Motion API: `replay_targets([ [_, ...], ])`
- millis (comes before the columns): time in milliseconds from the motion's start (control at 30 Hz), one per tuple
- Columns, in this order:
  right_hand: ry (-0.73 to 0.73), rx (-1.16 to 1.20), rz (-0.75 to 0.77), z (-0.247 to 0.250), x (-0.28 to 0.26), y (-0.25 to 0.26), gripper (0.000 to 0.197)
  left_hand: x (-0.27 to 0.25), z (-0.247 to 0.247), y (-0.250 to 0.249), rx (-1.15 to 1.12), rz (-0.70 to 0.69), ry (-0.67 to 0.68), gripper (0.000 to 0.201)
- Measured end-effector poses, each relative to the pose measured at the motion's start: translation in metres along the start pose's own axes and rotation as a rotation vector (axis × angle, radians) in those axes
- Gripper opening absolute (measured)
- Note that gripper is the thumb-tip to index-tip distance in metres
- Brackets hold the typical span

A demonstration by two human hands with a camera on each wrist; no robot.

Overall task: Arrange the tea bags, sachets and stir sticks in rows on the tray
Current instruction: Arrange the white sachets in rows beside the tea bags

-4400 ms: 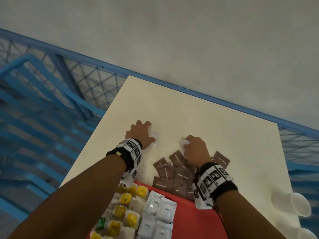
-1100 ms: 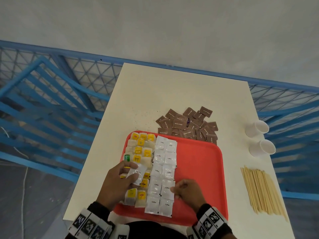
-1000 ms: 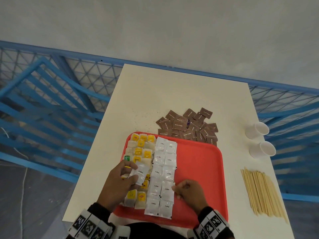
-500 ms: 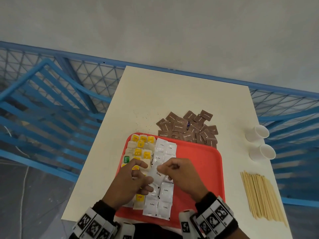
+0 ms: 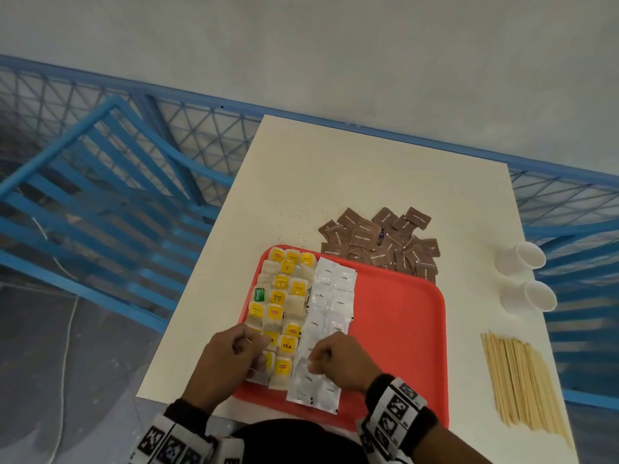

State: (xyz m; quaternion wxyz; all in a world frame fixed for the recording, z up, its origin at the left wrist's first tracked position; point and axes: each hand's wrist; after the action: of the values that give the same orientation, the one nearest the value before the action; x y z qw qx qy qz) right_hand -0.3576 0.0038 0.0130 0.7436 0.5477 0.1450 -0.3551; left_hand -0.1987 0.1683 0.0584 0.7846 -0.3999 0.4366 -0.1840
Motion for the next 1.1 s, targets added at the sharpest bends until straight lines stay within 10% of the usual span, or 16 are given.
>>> replay_targets([
  [800, -0.123, -0.062, 0.036, -0.011, -0.007, 0.008, 0.024, 0.012, 0.002, -0.008, 0.096, -0.008, 0.1, 0.035],
  [1100, -0.27, 0.091, 0.071, 0.039, -0.026, 0.002, 0.039, 0.06, -0.003, -0.066, 0.34, -0.224, 0.096, 0.044],
])
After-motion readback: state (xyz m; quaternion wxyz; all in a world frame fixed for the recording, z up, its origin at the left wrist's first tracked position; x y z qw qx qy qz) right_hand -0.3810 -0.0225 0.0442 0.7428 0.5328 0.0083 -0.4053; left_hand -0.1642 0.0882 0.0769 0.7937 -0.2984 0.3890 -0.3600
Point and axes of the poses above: each hand's wrist, its own x-axis towards the middle knuckle, its own z-axis out of the back of the hand, y = z × x, and after that the axes turned 7 degrees about x, right-handed
